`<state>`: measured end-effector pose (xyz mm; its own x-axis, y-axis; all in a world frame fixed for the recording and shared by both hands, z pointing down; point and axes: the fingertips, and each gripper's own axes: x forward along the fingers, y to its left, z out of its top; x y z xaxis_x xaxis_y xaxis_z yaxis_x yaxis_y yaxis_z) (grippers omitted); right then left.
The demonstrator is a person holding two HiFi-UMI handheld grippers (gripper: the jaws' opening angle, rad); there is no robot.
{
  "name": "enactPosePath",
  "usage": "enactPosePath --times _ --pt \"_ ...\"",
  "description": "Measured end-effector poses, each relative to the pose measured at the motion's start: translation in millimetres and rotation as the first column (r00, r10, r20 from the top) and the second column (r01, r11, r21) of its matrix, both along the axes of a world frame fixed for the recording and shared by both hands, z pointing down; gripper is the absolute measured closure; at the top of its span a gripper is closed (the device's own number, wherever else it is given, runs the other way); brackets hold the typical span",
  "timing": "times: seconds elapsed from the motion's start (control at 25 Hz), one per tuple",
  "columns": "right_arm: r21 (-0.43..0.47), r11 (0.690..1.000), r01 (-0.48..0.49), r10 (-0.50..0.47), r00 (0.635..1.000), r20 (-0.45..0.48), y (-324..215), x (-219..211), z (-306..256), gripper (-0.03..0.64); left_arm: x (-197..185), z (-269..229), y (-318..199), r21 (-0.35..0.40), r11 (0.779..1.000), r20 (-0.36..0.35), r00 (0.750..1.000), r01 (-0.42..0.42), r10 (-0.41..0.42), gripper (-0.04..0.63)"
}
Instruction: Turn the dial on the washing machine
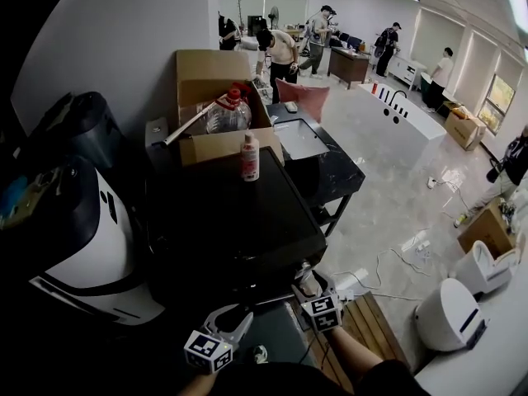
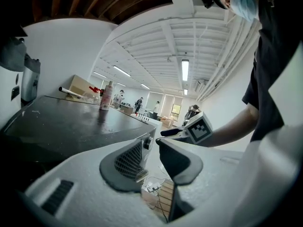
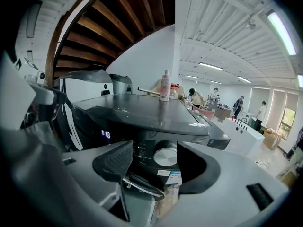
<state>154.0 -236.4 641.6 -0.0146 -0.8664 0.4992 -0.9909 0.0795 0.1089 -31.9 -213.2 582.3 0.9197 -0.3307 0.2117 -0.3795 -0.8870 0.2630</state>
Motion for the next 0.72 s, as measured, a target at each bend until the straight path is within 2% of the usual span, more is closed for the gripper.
enactPosePath --times 0.16,0.36,0.72 --pt "-0.057 0.998 0.016 -0.019 0.999 -0.045 -15.5 4.9 13.3 0.300 4.2 2.6 -11.4 -0.006 1.000 0.001 1.000 -0.029 0.029 0.486" --pt "-0.107 0.988 0.110 -0.122 0.986 -0.116 -25.6 -5.1 22.8 0.245 8.4 5.3 -17.7 -0.006 0.999 0.016 0.998 -0.053 0.053 0.486" --pt "-0.164 0.969 0.183 -0.204 0.971 -0.122 -27.4 0.4 42.3 0.215 9.0 0.9 -17.4 -0.017 1.000 0.030 0.999 0.023 -0.022 0.486"
